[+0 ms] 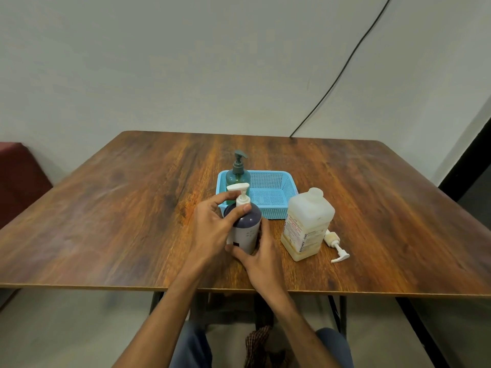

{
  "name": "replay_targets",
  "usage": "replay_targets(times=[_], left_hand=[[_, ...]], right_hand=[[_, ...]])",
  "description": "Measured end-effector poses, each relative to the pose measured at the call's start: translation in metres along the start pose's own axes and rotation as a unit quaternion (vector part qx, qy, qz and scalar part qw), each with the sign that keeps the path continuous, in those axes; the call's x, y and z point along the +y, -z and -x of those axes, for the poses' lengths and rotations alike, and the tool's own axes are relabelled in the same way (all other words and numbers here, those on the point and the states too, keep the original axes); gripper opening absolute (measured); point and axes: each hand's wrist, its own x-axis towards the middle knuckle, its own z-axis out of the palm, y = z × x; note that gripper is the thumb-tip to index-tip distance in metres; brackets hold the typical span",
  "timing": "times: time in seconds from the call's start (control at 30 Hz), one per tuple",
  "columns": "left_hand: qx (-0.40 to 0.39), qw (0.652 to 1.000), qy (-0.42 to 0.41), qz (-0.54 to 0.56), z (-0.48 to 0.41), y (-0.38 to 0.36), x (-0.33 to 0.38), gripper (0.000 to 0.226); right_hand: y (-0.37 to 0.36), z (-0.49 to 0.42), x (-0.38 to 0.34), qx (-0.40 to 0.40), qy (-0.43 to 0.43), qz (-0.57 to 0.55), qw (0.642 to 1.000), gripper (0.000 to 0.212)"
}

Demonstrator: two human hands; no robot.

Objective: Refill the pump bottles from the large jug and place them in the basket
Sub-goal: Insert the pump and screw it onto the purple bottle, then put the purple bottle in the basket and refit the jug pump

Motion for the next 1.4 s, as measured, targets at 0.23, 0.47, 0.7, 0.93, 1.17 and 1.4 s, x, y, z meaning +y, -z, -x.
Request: replay_targets(times=[0.23, 0.47, 0.7, 0.93, 1.17, 1.4], left_hand=[[-0.053, 0.999, 0.007, 0.003, -0.008, 0.010, -0.004, 0.025], [-0.054, 0.998, -0.004, -0.010, -0.009, 0.010, -0.011, 0.029], [-0.123, 0.990, 0.057, 0.037, 0.014, 0.014, -0.020, 0.069], [-0.137, 0.987, 0.073, -0.040, 0.013, 0.021, -0.036, 0.076], [-0.054, 0.997, 0.005, -0.060, 0.002, 0.008, -0.025, 0.088], [-0.007, 0.992, -0.038, -0.120, -0.044, -0.027, 0.001, 0.088]], right_hand=[[0.001, 0.001, -0.003, -0.004, -0.002, 0.006, 1.000, 0.092], [0.002, -0.001, -0.002, -0.015, -0.004, 0.002, 1.000, 0.089], [0.010, -0.003, -0.004, -0.037, -0.017, -0.012, 0.999, 0.086], [0.032, 0.008, 0.003, -0.050, -0.039, 0.068, 0.996, 0.089], [0.038, 0.016, 0.002, -0.038, -0.035, 0.113, 0.992, 0.081], [0.036, 0.016, 0.003, -0.043, -0.053, 0.142, 0.988, 0.082]])
